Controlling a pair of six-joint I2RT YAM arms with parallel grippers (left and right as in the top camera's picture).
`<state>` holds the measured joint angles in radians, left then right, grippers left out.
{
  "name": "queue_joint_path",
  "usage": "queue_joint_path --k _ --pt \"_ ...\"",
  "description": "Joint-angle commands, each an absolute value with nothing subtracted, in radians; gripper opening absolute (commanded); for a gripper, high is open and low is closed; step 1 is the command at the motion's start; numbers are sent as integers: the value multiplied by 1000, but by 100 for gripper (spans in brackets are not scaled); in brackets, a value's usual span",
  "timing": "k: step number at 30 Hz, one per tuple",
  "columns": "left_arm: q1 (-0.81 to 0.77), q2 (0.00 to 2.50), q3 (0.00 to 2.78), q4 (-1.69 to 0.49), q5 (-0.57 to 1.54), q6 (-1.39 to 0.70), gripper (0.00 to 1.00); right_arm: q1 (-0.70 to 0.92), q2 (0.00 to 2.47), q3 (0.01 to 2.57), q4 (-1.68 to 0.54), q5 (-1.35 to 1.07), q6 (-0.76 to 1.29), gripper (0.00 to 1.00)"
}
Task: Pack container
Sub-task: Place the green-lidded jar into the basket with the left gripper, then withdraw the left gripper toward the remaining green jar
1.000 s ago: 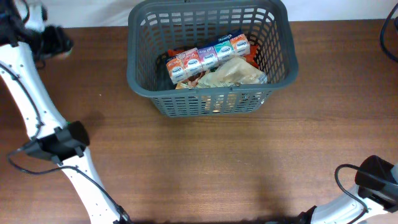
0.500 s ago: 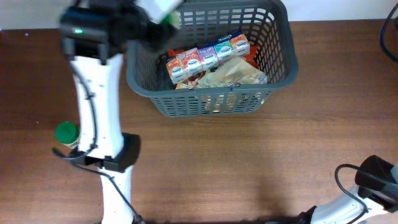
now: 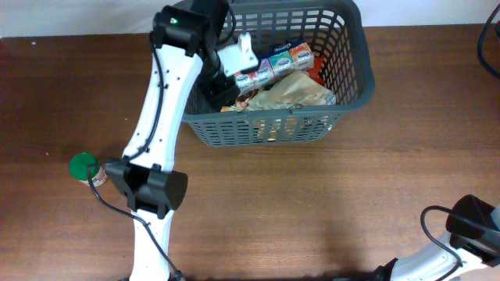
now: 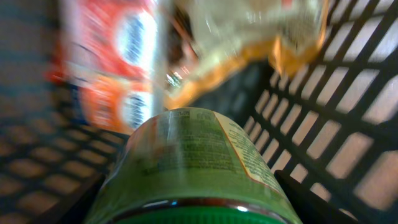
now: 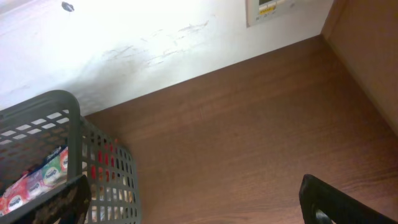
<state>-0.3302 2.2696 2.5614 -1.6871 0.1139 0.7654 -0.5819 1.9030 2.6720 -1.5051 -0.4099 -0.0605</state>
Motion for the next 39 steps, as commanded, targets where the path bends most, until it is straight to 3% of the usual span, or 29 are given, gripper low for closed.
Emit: queue_joint_path --k 1,4,9,10,11,19,27,32,39 --pt "-323 2268 2463 -1685 112 826 2 -583 1911 2669 -1505 -422 -62 99" --pt "-324 2268 2388 -1661 115 825 7 -583 1911 2669 -1505 -422 -62 99" --pt "-324 2268 2344 -1656 115 825 49 -583 1911 2669 -1505 -422 -62 99" --pt "-324 2268 2344 -1658 115 824 60 -583 1911 2669 -1505 -422 -62 99" --pt "-324 2268 2344 -1660 115 821 99 -583 1911 2669 -1505 -422 -62 99" --pt "-324 2268 2373 -1646 57 756 99 -583 1911 2669 -1505 -422 -62 99" --pt "-266 2200 2685 -1602 -5 523 99 -583 1911 2669 -1505 -422 -62 99" --pt "-105 2112 2840 -1584 -6 344 99 -583 1911 2669 -1505 -422 -62 99" --pt "266 2093 2816 -1688 7 -3 99 -583 1911 2669 -1505 -422 -62 99"
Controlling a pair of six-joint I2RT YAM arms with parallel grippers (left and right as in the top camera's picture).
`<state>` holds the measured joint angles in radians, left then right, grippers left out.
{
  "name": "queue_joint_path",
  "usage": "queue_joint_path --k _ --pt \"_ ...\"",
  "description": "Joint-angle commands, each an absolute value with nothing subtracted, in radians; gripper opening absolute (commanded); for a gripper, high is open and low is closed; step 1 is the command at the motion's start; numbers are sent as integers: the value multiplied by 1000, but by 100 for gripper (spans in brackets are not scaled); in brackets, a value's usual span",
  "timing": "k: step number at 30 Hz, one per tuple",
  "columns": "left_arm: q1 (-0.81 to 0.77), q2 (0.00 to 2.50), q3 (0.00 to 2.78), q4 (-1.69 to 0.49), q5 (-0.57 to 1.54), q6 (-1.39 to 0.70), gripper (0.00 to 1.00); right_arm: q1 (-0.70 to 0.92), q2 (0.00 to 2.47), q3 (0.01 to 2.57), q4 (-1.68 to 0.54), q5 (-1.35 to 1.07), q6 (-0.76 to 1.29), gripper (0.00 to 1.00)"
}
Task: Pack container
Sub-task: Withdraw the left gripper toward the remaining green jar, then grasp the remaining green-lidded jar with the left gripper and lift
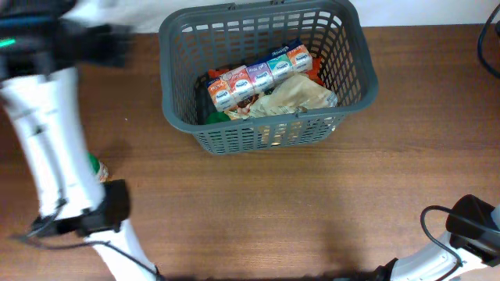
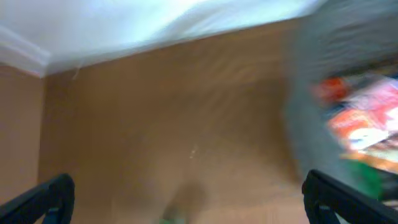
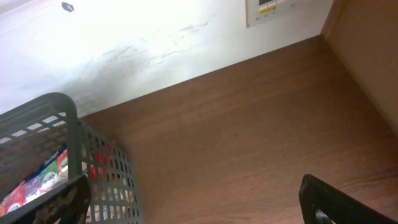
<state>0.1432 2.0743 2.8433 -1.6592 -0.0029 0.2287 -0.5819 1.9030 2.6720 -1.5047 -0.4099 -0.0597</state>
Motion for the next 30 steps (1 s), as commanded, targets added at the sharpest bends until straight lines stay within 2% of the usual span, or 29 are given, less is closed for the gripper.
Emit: queue_joint_path --k 1,3,8,13,21,30 --pt "312 2094 2788 -1688 62 -21 99 -583 1911 2669 -1505 -422 -62 99" --pt "398 2099 2705 -1687 174 -23 99 -583 1911 2669 -1505 -422 -62 99" --pt "500 2115 2420 -1688 187 -22 99 -583 1911 2669 -1505 -422 -62 99" --pt "508 2115 2129 -1657 118 17 92 -583 1911 2669 -1505 -422 -62 99" --pt "507 2115 1843 -1506 -69 19 92 -583 1911 2669 -1505 -422 -62 99" --pt "513 2115 1655 -1350 -76 19 93 -583 1911 2669 -1505 -422 -62 99"
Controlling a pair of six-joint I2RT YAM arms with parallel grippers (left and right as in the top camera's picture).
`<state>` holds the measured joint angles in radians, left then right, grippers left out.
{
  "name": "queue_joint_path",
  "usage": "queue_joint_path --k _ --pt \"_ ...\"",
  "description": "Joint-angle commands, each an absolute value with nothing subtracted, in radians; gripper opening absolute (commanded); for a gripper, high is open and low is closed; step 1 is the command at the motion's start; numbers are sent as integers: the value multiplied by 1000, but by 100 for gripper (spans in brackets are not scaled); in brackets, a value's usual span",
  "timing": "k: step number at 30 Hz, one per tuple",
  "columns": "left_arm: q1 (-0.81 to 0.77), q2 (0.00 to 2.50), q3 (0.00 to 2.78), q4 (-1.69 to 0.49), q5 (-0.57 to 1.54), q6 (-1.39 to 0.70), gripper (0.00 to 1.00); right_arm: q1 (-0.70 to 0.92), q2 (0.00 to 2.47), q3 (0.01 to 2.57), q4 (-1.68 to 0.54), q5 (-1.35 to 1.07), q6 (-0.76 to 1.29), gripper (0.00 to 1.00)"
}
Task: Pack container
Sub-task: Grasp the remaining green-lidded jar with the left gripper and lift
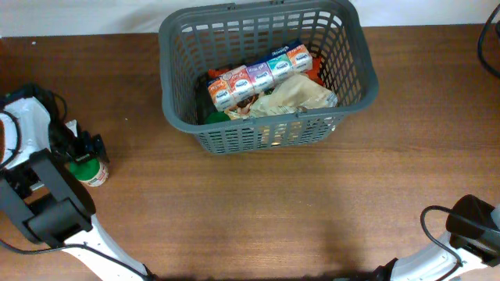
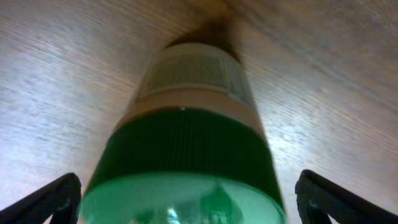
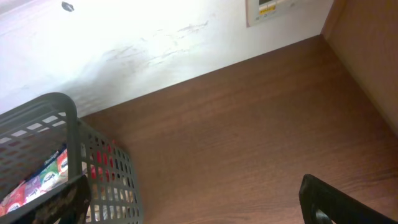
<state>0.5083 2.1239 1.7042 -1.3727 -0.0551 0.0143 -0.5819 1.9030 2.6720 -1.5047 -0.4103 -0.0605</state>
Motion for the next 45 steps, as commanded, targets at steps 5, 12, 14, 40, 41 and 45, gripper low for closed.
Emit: queue_joint_path --k 5,12,14,40,41,45 --pt "514 2115 1616 -1317 -76 19 93 -583 1911 2669 -1505 -422 -62 99" --pt "513 2115 1604 -1271 -76 20 93 -583 1911 2669 -1505 -422 -62 99" --pt "513 2115 1604 -1264 -76 20 93 -583 1911 2669 -1505 -422 -62 99" --pt "513 2115 1605 -1244 -56 42 23 -583 1911 2669 -1505 -422 -62 99" --pt "513 2115 1609 -1241 -42 42 17 -583 1911 2669 -1505 -422 -62 99" --pt "513 2115 1678 -1268 34 50 2 -583 1911 2669 -1505 -422 -62 99"
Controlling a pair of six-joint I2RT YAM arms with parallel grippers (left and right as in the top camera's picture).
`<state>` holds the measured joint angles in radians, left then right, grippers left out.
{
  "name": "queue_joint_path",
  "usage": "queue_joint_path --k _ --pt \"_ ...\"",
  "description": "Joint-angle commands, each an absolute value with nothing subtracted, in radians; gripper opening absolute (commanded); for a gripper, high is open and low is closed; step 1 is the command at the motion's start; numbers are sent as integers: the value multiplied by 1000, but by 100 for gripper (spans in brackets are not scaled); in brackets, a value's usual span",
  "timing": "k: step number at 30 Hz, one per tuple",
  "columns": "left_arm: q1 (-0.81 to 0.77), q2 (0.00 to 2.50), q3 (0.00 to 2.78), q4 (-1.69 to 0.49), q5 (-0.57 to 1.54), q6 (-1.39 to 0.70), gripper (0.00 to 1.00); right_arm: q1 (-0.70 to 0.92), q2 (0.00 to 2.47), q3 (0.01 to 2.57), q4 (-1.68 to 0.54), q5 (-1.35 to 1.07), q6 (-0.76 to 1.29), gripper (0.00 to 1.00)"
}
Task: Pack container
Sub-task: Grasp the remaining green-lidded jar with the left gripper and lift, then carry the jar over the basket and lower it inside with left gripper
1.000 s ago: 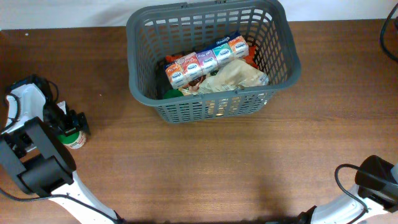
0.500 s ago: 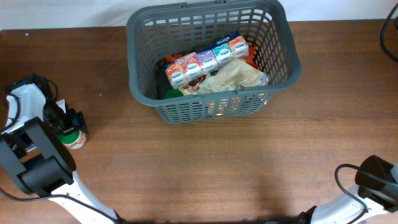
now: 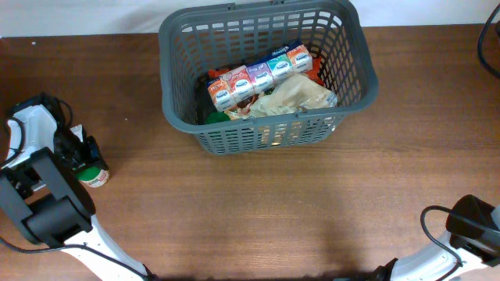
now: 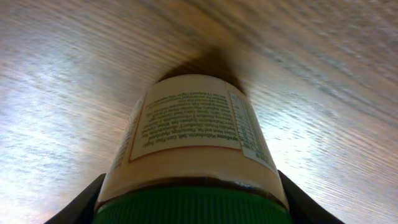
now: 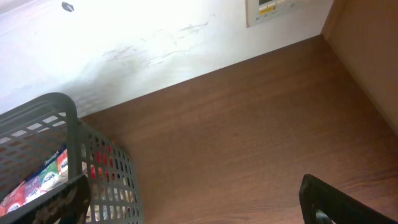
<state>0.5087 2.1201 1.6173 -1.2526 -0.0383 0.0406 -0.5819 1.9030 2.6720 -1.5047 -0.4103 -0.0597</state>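
A pale-labelled jar with a green lid (image 3: 95,175) stands on the table at the far left. My left gripper (image 3: 83,158) is shut on the jar (image 4: 193,130), and a finger (image 4: 84,202) presses against each side near the lid. The grey basket (image 3: 266,134) stands at the back middle. It holds a row of small cartons (image 3: 258,76), a crumpled bag (image 3: 297,94) and a green jar (image 3: 212,118). My right gripper (image 5: 199,205) is open over bare wood, with the basket (image 5: 37,124) to its left.
Part of the right arm (image 3: 469,226) shows at the front right corner of the table. A white wall (image 5: 155,37) runs behind the table. Brown tabletop (image 3: 258,211) lies between the jar and the basket.
My left gripper's fingers stood wide apart on either side of the jar on the table. Now they are shut on it. The jar is still on the table. The right arm has not moved.
My left gripper was inside the basket, shut on a green-labelled jar. Then it was outside, far to the left and open, with that jar lying in the basket. Then it stood open around a second jar on the table, and now it grips that jar.
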Motion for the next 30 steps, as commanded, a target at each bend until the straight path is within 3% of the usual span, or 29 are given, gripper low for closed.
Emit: queue_joint_path --k 1,12,19,22,30 --pt "513 2115 1719 -1285 60 67 2 -583 1911 2669 -1505 -422 -62 99" --pt "454 2115 2510 -1577 370 234 2 -583 1911 2669 -1505 -422 -62 99" --pt "228 2115 3045 -1687 377 506 2 -583 1911 2669 -1505 -422 -62 99" --pt "94 2111 3140 -1687 371 558 2 -583 1911 2669 -1505 -422 -62 99" --pt "-250 2122 3052 -1687 297 743 2 -583 1911 2669 -1505 -422 -62 99"
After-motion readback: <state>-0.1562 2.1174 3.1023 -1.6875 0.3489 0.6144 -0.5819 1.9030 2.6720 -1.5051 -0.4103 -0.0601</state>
